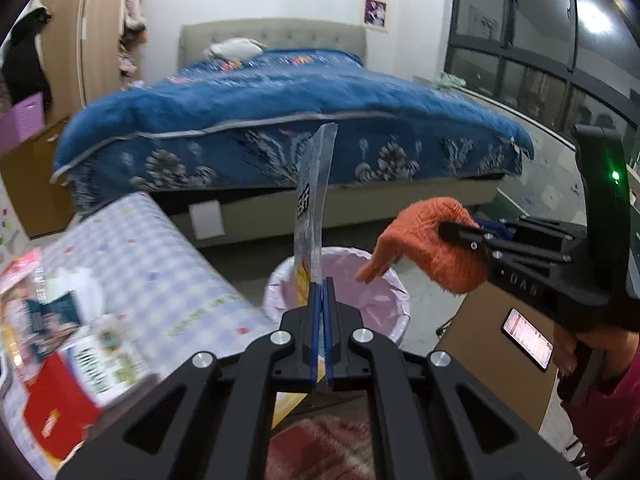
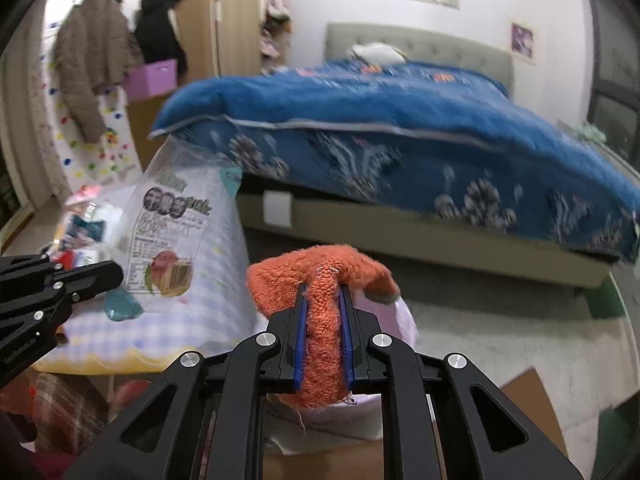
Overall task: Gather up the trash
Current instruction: 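Carry the glove with the right gripper while the left carries the bag to the wastebasket, releasing both, then move both open grippers back over the table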
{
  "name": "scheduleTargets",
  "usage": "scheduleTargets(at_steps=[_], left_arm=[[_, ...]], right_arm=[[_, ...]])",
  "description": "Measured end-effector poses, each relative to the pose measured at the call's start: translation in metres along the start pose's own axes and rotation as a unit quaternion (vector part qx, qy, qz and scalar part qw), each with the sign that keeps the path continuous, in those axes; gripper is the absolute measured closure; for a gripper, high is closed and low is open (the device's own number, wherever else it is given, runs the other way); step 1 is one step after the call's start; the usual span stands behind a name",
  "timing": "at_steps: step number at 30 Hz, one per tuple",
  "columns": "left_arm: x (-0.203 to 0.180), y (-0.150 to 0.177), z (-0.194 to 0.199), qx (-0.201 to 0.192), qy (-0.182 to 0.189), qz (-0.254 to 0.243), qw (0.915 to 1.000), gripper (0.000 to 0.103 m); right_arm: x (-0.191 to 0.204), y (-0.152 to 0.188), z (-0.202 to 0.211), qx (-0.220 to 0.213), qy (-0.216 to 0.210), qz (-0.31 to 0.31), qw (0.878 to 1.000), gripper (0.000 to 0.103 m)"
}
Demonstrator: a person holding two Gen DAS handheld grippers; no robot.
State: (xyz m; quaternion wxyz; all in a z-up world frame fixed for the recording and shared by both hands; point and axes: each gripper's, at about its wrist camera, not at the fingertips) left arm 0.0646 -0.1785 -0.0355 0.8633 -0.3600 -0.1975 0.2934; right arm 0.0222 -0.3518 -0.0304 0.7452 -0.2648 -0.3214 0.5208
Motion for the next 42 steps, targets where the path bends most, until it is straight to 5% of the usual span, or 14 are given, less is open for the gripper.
scheduleTargets(at_steps=[15,19,22,30,42], left_arm=[[-0.004,-0.03,-0.118,0.058,0.044,-0.013,0.9973,0.101],[0.006,-0.034,-0.122,0.057,0.032,-0.004,0.9979,0.07],[0.019,-0.032,-0.115,0.057,0.019,0.01,0.9981,0.069],[0.033,-0.002,-0.052,0.057,-0.029,0.032,0.9974,0.065],[0.053,0.063,0.051,0.053,-0.109,0.077,0.9896,0.058]], right_arm=[[-0.046,-0.002,-0.109,0.087,0.028,-0.049,0.995,0.086],[-0.051,-0.006,-0.138,0.106,0.032,-0.052,0.993,0.066],[-0.053,-0.008,-0.141,0.107,0.042,-0.059,0.992,0.057],[-0.042,-0.013,-0.082,0.062,0.01,-0.096,0.993,0.057],[0.061,0.006,-0.028,0.05,-0.073,-0.006,0.996,0.057]])
Point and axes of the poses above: each gripper's, at about its wrist camera, not at the fingertips, and z roughly against the way its jaws point, x to its left, y to its underside, and after that the axes turned 15 degrees about -z, right-handed
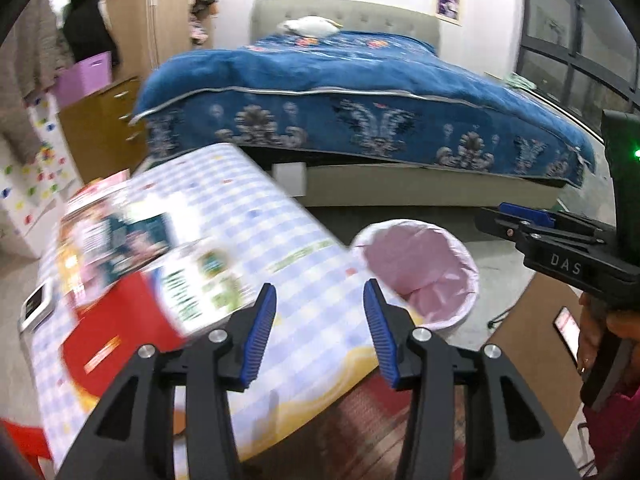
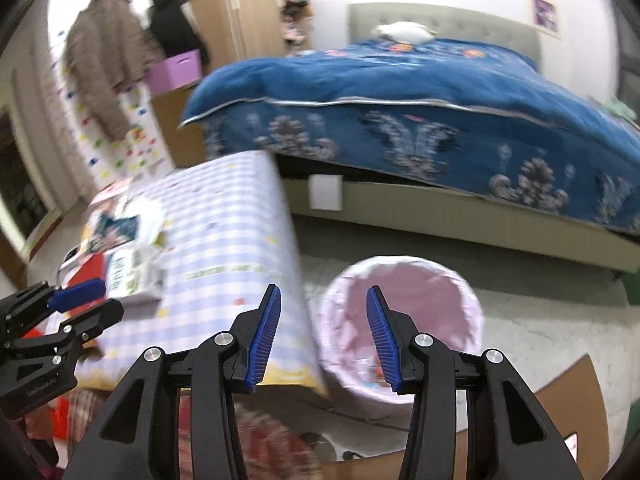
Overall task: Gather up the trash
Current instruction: 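Move both open grippers back over the table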
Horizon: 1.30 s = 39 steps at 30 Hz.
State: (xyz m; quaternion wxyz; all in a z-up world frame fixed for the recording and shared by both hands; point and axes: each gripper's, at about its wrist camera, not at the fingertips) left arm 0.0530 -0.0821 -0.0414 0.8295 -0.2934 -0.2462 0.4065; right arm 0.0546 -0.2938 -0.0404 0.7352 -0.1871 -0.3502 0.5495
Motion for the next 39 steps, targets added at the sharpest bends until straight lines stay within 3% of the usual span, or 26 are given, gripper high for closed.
scheduleTargets(at_steps=[6,10,14,24,34,39], left_arm=[[0.046,0.044,0.033,0.005,-0.062,0.046,0.997,0.049],[0.078,0.073,0.042,0.017,-0.107,0.077,0.9911,0.029],[0.106,0.099,0.039,0.031,-0.139,0.101,0.9847,0.022],[0.111,0.111,0.01,0.057,-0.114,0.079,0.9887,0.022],[0.105,0.103,-0.016,0.077,-0.133,0.058,0.9864,0.022],[0.109,0.103,-0.006,0.073,-0.133,0.063,0.9865,0.022]], right_arm=[[0.061,0.015,0.005,0.012,-0.028,0.056,0.998,0.056],[0.094,0.021,0.005,0.017,-0.04,0.081,0.996,0.047],[0.113,0.025,0.004,0.02,-0.044,0.101,0.994,0.042],[0.127,0.028,-0.005,0.033,-0.039,0.115,0.992,0.041],[0.114,0.026,-0.018,0.045,-0.035,0.1,0.993,0.04],[0.111,0.027,-0.02,0.05,-0.042,0.096,0.993,0.04]])
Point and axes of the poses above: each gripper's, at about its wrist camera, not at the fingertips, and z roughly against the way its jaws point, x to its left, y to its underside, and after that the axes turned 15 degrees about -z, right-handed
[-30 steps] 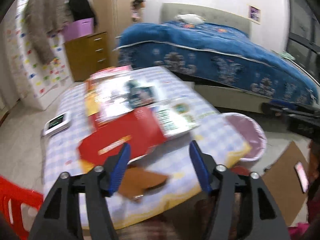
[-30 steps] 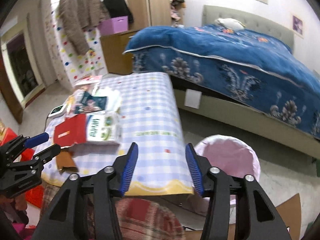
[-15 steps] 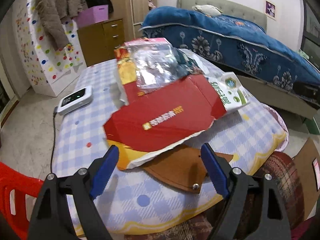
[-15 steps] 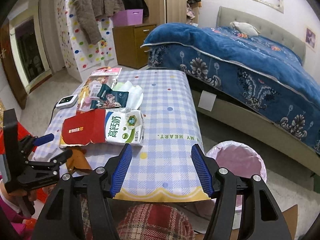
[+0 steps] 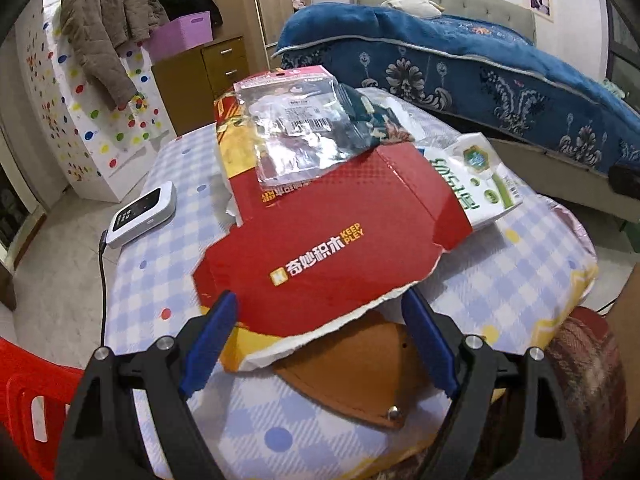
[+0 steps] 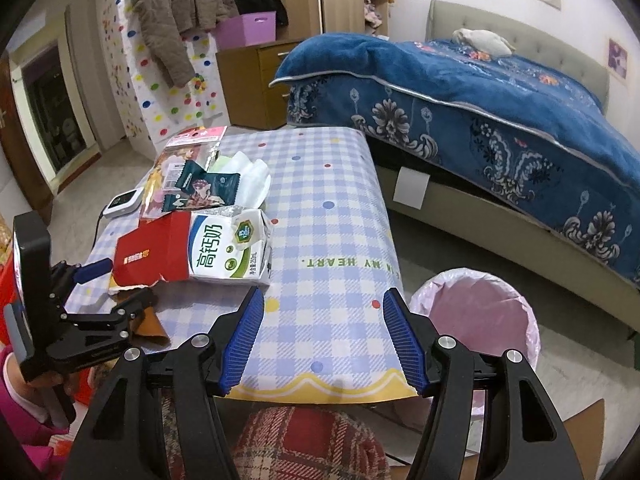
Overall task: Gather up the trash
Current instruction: 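Move both open grippers back over the table, then grasp the brown leather sheath with the right gripper and lift it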
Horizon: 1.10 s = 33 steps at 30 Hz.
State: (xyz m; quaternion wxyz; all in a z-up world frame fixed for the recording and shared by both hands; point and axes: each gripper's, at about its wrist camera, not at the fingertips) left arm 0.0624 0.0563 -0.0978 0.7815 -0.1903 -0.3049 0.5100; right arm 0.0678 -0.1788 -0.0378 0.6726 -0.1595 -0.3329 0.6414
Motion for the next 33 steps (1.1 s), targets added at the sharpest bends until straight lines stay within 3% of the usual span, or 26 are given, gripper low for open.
scheduleTargets(at_steps=[6,13,17,23,33], left_arm=[[0.02,0.014,0.042,-0.025,0.021,0.032,0.999,0.022],[0.058,0.037,0.075,-0.033,-0.034,0.086,0.9952,0.021],[0.075,0.05,0.072,-0.023,-0.041,0.111,0.9927,0.022],[0.083,0.061,0.067,-0.021,-0.031,0.122,0.9918,0.021],[0.09,0.069,0.053,-0.01,-0.021,0.129,0.9913,0.022]], right_arm=[[0.018,0.01,-0.002,0.016,-0.038,0.017,0.999,0.04],[0.086,0.041,-0.014,0.057,-0.102,0.108,0.987,0.04],[0.126,0.057,-0.022,0.073,-0.128,0.164,0.975,0.04],[0.162,0.074,-0.052,0.1,-0.129,0.214,0.963,0.041],[0.169,0.077,-0.084,0.126,-0.122,0.235,0.956,0.04]])
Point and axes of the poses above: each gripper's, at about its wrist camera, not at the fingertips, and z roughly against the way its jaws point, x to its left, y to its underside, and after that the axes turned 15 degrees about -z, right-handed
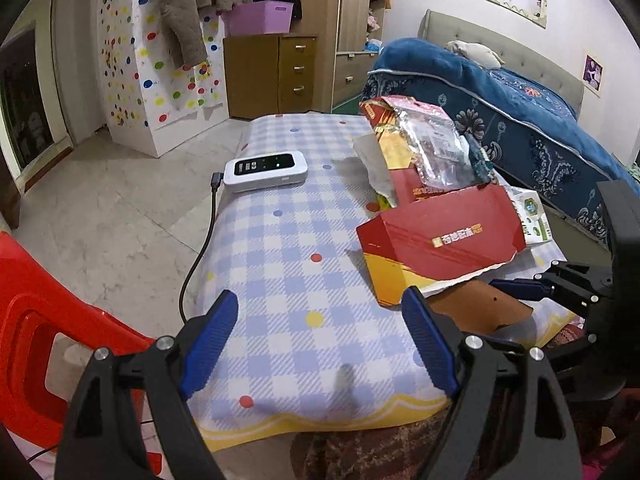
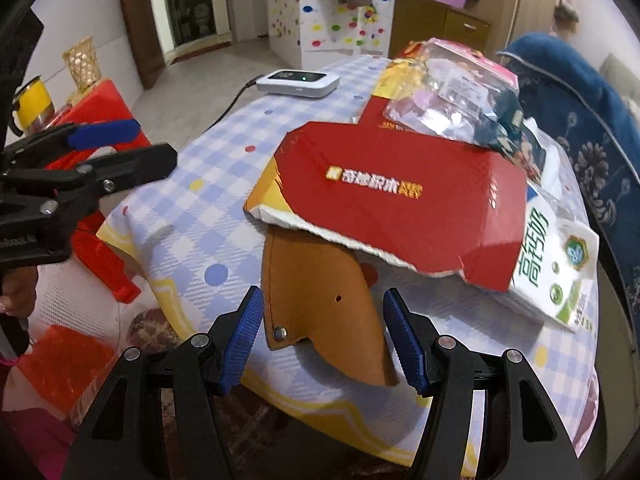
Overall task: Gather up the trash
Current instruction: 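Grasp the brown leather sheath with the right gripper and lift it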
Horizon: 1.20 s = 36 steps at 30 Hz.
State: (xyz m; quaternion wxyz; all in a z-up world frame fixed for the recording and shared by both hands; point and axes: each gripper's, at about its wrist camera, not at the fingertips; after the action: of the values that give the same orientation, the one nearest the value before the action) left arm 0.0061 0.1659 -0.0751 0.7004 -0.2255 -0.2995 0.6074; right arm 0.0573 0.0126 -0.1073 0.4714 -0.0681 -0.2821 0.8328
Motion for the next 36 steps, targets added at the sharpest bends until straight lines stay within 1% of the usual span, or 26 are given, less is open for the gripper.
scheduleTargets(at_steps=[5,9,10,11,15,18,21,26,31,36], left_arm=[[-0.001,0.001,-0.001,0.005,-0.002,0.0,1.0,0.021],[-0.002,0.0,0.001,0.006,-0.004,0.002,1.0,0.022],[-0.003,0.001,0.002,0.006,-0.005,0.002,1.0,0.022],[-0.004,0.001,0.003,0.006,-0.005,0.0,1.0,0.021],[-0.01,0.001,0.008,0.005,-0.007,-0.006,0.9999,0.021],[-0.016,0.0,0.012,0.005,-0.007,-0.012,0.9999,0.021],[-0.023,-0.002,0.013,0.001,-0.007,-0.022,0.9997,0.022],[-0.044,-0.005,0.006,0.002,0.004,-0.043,0.9991,0.022],[-0.07,-0.009,-0.005,-0.005,0.011,-0.071,0.9974,0.022],[-0.094,-0.016,-0.019,-0.011,-0.005,-0.113,0.9935,0.022]], right_arm=[[0.003,-0.004,0.0,-0.003,0.003,0.014,1.0,0.04],[0.008,0.0,0.001,-0.004,-0.003,0.026,1.0,0.04],[0.009,0.001,0.0,-0.005,0.002,0.03,1.0,0.041],[0.009,0.001,0.0,-0.008,0.004,0.032,0.999,0.046],[0.007,0.005,0.006,-0.008,0.001,0.033,0.999,0.048],[0.0,0.013,0.019,-0.004,-0.013,0.019,1.0,0.048],[-0.015,0.029,0.04,-0.001,-0.012,-0.005,1.0,0.048],[-0.045,0.055,0.072,-0.006,0.017,-0.057,0.998,0.048],[-0.083,0.067,0.111,-0.047,0.053,-0.119,0.99,0.048],[-0.111,0.059,0.138,-0.098,0.069,-0.167,0.979,0.048]])
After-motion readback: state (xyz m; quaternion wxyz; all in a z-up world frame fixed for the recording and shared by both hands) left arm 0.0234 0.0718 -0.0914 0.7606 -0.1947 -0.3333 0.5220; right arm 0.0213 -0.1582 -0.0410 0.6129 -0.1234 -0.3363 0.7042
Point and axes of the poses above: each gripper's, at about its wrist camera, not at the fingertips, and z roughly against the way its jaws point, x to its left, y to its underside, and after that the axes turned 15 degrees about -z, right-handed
